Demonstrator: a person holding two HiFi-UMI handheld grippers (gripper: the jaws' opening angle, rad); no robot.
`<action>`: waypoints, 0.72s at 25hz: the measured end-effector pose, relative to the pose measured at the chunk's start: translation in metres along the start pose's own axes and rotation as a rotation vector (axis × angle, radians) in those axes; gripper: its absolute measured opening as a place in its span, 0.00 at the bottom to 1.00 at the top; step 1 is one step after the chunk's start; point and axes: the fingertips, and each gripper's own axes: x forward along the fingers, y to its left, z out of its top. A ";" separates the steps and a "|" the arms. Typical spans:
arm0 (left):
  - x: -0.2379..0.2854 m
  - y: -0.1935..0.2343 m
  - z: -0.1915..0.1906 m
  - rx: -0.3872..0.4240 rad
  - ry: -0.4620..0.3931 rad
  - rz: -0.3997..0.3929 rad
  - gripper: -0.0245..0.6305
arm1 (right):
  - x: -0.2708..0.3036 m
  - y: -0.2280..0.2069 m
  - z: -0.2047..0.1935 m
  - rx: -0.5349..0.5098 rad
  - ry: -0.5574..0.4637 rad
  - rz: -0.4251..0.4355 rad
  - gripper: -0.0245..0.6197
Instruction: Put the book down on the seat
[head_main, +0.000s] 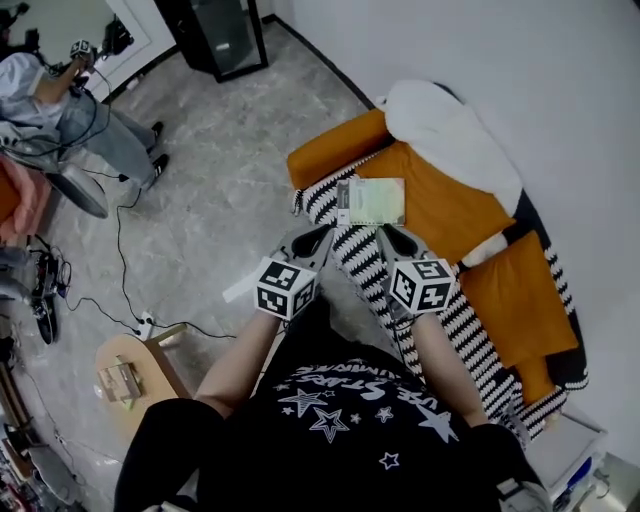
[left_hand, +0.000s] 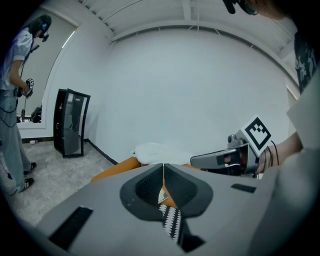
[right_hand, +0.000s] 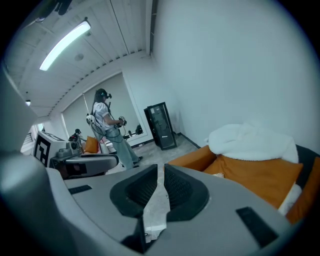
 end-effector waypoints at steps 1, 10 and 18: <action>-0.007 -0.011 -0.005 -0.004 -0.005 0.010 0.06 | -0.012 0.002 -0.006 0.002 -0.002 0.009 0.12; -0.074 -0.101 -0.037 -0.014 -0.059 0.116 0.06 | -0.110 0.016 -0.058 -0.022 -0.008 0.083 0.12; -0.128 -0.146 -0.050 -0.017 -0.099 0.213 0.06 | -0.157 0.030 -0.075 -0.037 -0.034 0.151 0.12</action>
